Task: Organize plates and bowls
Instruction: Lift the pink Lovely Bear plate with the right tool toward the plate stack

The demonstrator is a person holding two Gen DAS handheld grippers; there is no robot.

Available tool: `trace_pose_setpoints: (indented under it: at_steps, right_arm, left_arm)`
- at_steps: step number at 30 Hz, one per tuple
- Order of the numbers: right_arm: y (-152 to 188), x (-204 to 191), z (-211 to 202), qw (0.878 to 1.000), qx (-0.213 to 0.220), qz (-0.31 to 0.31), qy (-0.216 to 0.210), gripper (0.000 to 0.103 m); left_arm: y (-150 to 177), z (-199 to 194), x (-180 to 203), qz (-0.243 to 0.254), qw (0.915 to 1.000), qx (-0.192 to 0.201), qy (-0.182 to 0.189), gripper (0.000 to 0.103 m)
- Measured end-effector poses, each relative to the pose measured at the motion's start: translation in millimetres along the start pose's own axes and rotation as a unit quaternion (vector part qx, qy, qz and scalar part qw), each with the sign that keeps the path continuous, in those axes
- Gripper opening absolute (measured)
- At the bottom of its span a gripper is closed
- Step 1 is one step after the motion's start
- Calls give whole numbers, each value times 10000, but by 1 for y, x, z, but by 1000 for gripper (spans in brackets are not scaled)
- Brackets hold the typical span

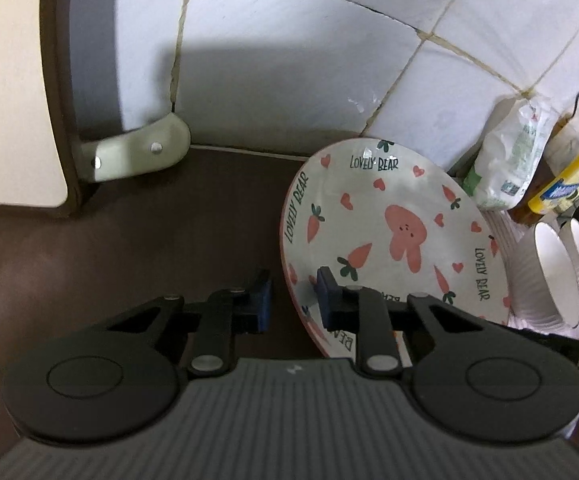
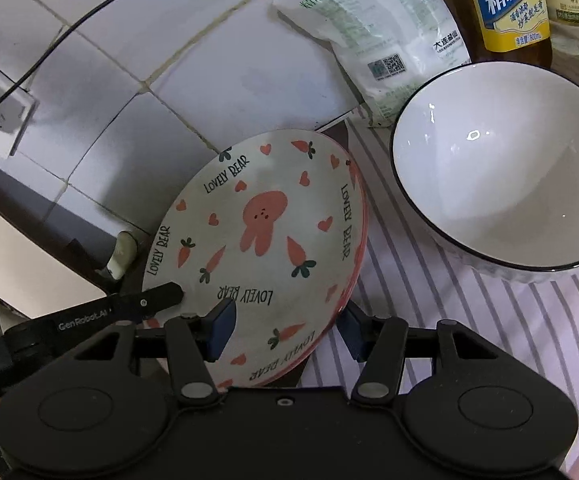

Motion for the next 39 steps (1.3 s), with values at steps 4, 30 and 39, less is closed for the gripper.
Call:
trace_pose_setpoints:
  at_steps: [4, 30, 39]
  right_arm:
    - [-1, 1, 1, 10000, 30, 17, -46, 62]
    - [5, 6, -18, 9994, -59, -327, 122, 21]
    - [24, -18, -67, 9981, 186, -575, -98, 22]
  left_arm:
    - [1, 0, -3, -86, 9999, 5, 121, 21]
    - [21, -31, 29, 557, 9959, 253, -666, 19]
    - [45, -97, 45, 583, 9945, 519, -693, 19]
Point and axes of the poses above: each gripper's, at about its wrist camera, not at the fingertips, and z roughly the way its jaws point, x to its right, y to its underside, the point moved 7 cm from there along z, roughly the way its jaws point, and after that the axes turned 11 degrees about -x, right-handed, at the moved point
